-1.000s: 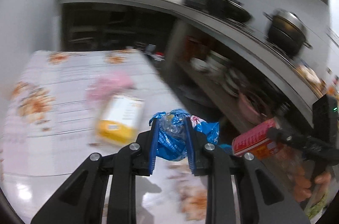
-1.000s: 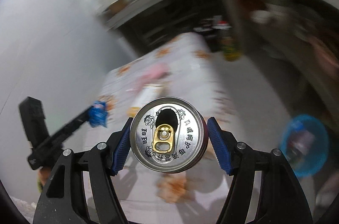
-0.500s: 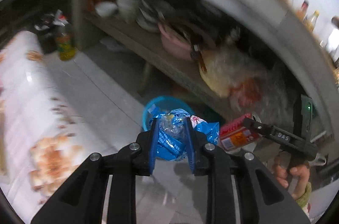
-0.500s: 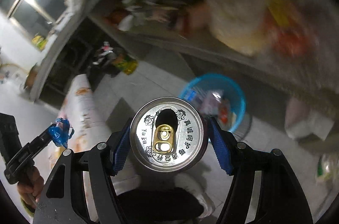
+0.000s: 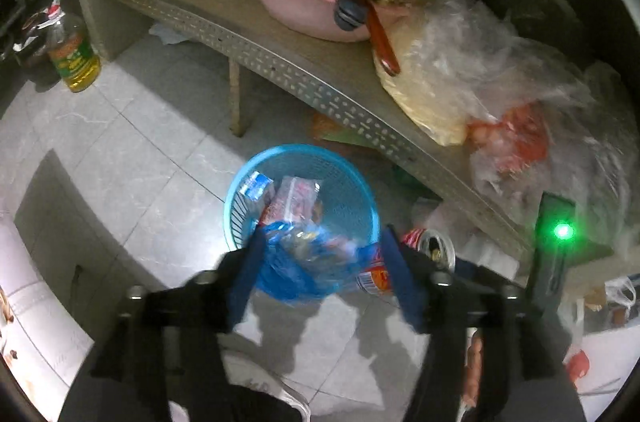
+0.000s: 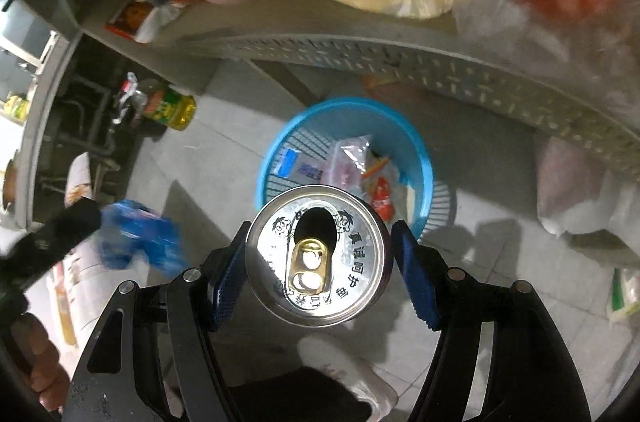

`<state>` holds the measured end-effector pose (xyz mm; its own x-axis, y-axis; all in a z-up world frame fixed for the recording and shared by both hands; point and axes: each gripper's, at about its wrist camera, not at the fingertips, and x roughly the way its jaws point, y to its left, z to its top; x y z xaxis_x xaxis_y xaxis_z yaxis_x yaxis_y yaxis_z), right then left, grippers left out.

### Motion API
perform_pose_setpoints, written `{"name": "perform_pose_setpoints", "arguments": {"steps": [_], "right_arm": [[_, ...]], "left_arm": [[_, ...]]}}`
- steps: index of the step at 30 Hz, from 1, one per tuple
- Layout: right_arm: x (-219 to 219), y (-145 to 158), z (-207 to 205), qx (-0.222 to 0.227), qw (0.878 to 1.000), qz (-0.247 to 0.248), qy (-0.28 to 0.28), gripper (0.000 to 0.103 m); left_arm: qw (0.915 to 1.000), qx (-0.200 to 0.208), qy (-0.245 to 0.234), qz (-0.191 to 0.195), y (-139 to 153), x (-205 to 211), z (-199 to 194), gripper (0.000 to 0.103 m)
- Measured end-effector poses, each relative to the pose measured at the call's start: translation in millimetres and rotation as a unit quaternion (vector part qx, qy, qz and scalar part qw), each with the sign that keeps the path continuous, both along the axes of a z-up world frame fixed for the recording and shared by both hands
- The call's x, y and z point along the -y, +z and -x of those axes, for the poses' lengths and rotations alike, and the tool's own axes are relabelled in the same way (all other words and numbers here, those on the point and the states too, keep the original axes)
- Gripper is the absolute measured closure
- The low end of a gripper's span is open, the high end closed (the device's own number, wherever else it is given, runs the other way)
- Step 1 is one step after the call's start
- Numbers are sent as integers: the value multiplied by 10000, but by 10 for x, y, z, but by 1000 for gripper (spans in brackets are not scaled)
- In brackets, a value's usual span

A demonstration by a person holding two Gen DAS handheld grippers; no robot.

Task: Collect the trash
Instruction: 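Carry can and blue wrapper over the wastebasket and open both tools, then move both tools back over the table toward the yellow box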

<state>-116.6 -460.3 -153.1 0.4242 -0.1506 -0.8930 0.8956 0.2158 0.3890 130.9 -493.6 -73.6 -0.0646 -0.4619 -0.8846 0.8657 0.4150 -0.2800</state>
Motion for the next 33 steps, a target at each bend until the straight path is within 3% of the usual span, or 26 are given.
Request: {"name": "perform_pose_setpoints", "arguments": {"steps": [5,9,13,16,21,24,28,33], "right_arm": [[95,-257,-36,-229,9997,-94,85,38],[225,-542,-204,-507,9980,-274,267,38],[298,-792,-349,-952,9940,-299,440,36],[259,-764,-343,-974,9940,-238,443,34],[70,-438,-272,-885,9945,133,538,33],[-144,-64,-208,-774,9932,510,701,33],[-512,509,-226,-505,9882,1018,1029,30],[-969,1216,-538,360,9778,1256,1636,29]], "left_arm": [[9993,-105,274,251,155,-183,-121,37],[9978,-70,387,526,463,-608,-187,35],[9944,171,600,857,815,-1236,-246,31],[9903,400,880,1000,995,-1768,-323,29],[9786,788,1544,1106,1156,-2672,-484,28],[9677,1002,2059,1050,1173,-3267,-577,28],[9463,1171,2860,950,1123,-4069,-648,28],[9198,1279,3582,959,1051,-4728,-723,28]]}}
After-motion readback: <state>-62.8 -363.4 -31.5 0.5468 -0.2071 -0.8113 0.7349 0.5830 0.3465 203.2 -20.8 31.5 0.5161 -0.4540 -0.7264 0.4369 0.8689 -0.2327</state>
